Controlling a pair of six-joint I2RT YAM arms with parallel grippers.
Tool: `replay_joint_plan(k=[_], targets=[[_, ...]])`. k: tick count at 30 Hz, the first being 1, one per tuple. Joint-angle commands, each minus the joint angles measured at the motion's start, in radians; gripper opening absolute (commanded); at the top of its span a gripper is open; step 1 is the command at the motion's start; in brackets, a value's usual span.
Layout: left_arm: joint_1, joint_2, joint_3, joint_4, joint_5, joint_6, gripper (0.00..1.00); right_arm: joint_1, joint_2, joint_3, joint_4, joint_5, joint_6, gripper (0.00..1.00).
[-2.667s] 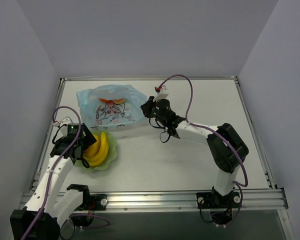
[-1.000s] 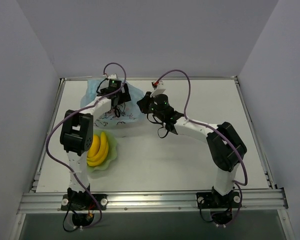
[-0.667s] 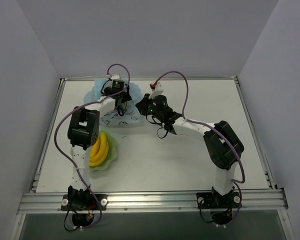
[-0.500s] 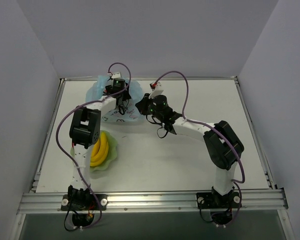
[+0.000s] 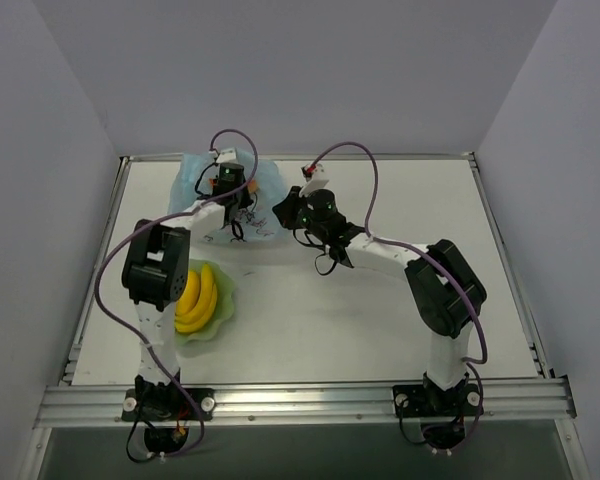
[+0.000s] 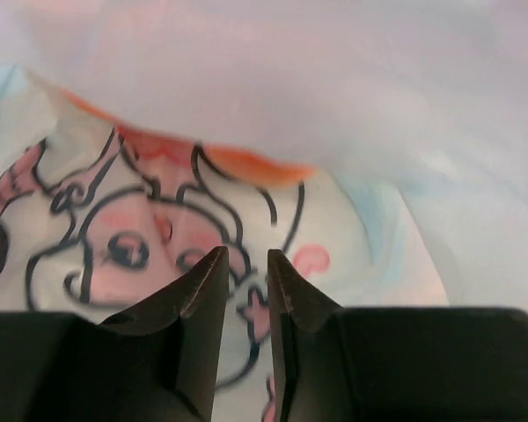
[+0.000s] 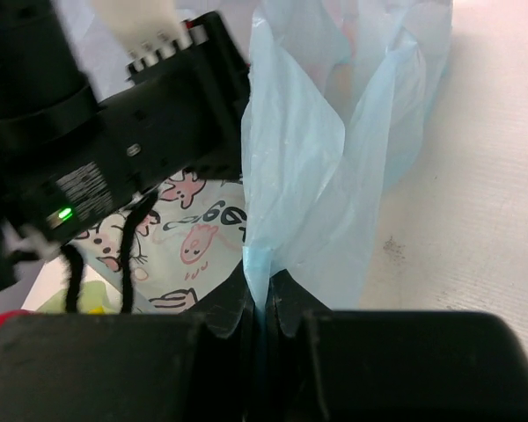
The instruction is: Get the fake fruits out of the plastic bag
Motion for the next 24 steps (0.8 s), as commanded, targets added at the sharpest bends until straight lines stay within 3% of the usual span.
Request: replay_joint_plan(k=[1,4,6,7,8,13,16,22,24], targets=[[-0.031,-0.192,-0.081,0.091,0.009,-0.032,0.23,-0.009,0.007,0.041,0.053,0.023,0.018,0.0],[-0.037,-0.222,-0.068,0.024,-0.048,-0.043,0.32,-0.007,-0.005,0.015,0.075,0.017,0.042,0.0],[-0.034,-0.19,-0.034,-0.028,-0.073,-0.023,0.51,-0.005,-0.024,0.0,0.082,0.014,0.05,0.0],[-0.034,-0.173,-0.013,-0.045,-0.074,-0.017,0.7,-0.005,-0.03,-0.008,0.079,0.014,0.048,0.0],[-0.033,-0.132,0.035,-0.077,-0.071,-0.009,0.73,-0.005,-0.04,-0.009,0.076,0.011,0.048,0.0],[-0.025,-0.009,0.188,-0.18,-0.065,0.013,0.81,-0.007,-0.071,-0.015,0.06,-0.029,0.045,0.0],[-0.019,0.044,0.25,-0.167,-0.06,0.031,0.83,-0.012,-0.077,-0.011,0.054,-0.037,0.042,0.0],[-0.01,0.14,0.382,-0.136,-0.065,0.097,0.97,-0.016,-0.047,0.017,0.042,-0.087,0.036,0.0],[-0.004,0.166,0.403,-0.122,-0.065,0.111,0.97,-0.016,-0.037,0.026,0.039,-0.101,0.036,0.0]])
